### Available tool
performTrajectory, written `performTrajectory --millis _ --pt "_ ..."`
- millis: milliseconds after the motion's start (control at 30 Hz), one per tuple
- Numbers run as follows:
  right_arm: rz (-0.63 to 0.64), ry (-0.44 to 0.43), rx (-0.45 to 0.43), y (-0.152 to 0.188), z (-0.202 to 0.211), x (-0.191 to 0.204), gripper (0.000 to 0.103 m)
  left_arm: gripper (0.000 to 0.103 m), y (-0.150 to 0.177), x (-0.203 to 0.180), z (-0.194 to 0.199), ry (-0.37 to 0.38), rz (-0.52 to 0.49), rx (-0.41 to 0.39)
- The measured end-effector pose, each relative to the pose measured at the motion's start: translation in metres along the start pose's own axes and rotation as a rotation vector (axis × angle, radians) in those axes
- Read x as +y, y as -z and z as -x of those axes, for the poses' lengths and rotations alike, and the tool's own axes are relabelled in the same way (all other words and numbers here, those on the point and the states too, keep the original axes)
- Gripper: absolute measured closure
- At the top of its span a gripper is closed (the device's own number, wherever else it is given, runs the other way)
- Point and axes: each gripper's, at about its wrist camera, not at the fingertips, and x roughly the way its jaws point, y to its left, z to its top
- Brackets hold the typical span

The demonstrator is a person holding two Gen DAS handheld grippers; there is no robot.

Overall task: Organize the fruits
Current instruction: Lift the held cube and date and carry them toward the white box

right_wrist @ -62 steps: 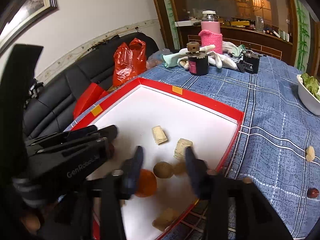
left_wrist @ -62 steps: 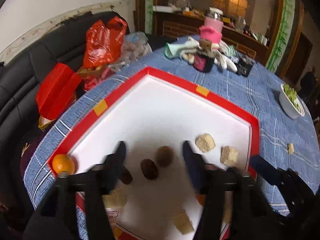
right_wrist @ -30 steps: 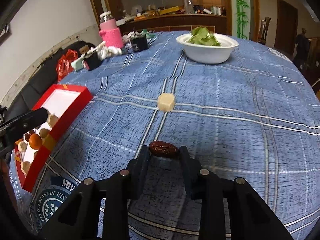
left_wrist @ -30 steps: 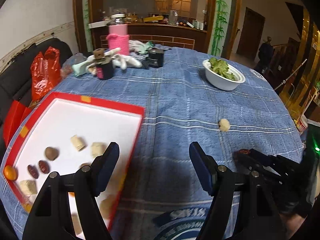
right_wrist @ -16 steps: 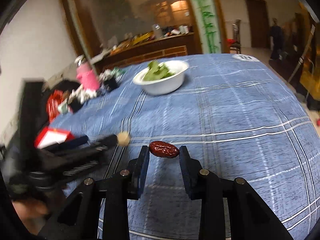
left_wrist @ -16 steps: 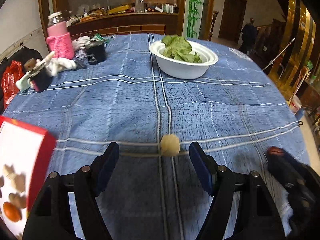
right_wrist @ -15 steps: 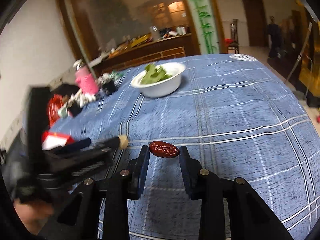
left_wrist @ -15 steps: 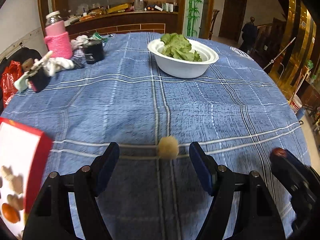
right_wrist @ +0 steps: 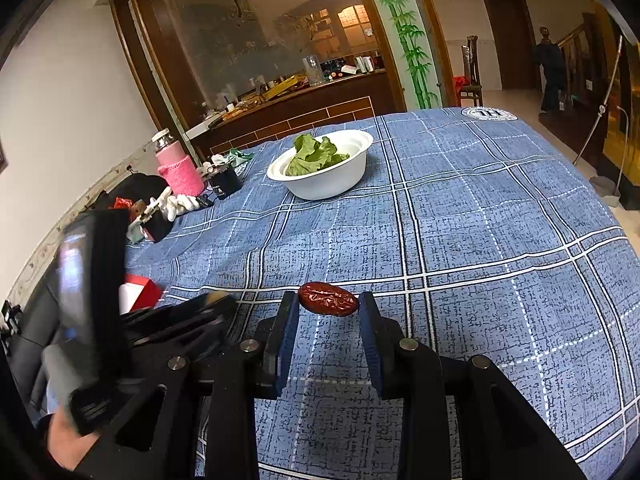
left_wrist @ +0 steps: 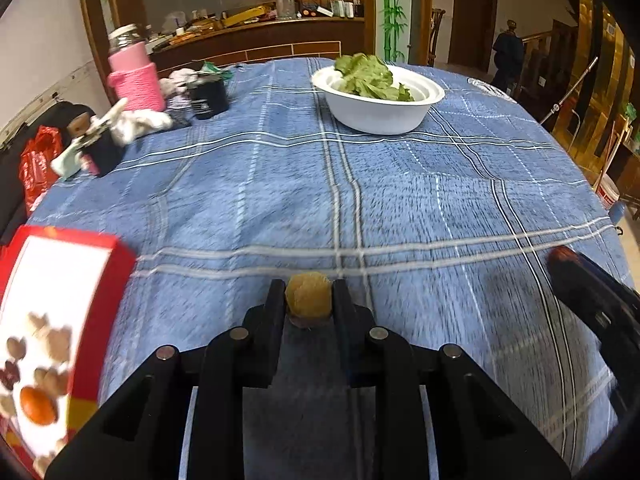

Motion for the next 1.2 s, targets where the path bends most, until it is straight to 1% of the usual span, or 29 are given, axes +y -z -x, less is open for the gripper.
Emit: performTrajectory --millis 133,233,467,767,967,1200 --pt "0.03 0.01 0.029 0.004 -0.008 0.008 0.071 0.083 0.014 0.019 0.025 -0.005 0.027 -0.006" --pt "0.05 0.002 0.06 0.008 -0.012 0.019 0.071 0.083 0.022 0.03 0.039 -0.005 0.047 -0.005" --pt "0.121 0.01 0.094 0.029 -0.004 0.053 0.071 0.083 0.045 0.052 0.064 0.005 0.073 -0.011" --pt "0.181 -0.009 0.119 0.055 0.01 0.09 0.071 0.082 0.071 0.078 0.085 0.008 0.111 -0.017" --pt "0.218 -0.028 0.119 0.068 0.019 0.115 0.071 0.082 0.084 0.097 0.095 0.023 0.149 -0.021" --pt "0.217 -0.021 0.125 0.083 0.025 0.122 0.071 0.082 0.099 0.094 0.104 0.062 0.132 -0.033"
